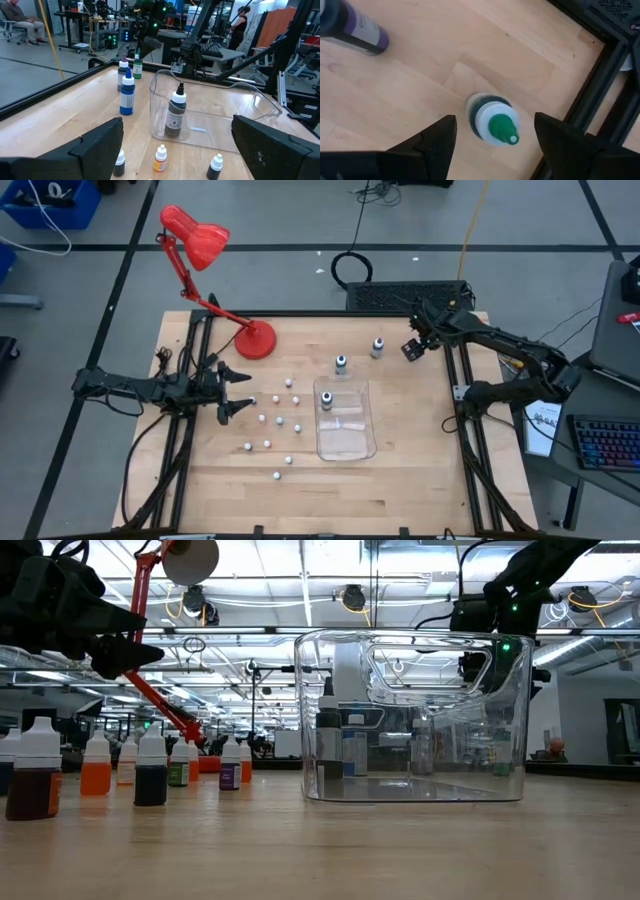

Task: Pick & Place food coloring
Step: Put the green food coloring bottle into the transparent container

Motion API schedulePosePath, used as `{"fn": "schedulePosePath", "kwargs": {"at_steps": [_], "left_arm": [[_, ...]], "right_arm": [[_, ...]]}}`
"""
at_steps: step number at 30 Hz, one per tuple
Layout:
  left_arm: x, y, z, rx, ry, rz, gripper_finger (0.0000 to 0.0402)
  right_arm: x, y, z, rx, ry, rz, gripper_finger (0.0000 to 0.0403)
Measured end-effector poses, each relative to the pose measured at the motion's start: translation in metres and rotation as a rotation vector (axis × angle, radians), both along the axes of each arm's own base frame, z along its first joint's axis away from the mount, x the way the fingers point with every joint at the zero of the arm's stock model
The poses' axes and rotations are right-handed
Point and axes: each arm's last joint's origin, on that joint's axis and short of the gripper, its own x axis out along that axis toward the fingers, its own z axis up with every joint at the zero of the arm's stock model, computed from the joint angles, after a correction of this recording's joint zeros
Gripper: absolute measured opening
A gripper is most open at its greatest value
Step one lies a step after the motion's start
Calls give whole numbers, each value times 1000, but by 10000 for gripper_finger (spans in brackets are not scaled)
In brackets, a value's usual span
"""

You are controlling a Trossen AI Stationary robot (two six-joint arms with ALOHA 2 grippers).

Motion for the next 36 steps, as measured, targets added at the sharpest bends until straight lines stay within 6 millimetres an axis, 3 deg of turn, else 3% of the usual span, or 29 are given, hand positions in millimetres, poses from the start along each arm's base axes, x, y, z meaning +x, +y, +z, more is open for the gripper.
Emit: {"fn": "schedulePosePath", "kwargs": {"at_steps": [29, 36], "left_arm": [[0, 0, 0, 0, 0, 0, 365], [0, 0, 0, 0, 0, 0, 365]], "right_arm": [[5, -6, -12, 31, 56, 2, 253], [3, -8, -12, 31, 53, 0, 195]]}}
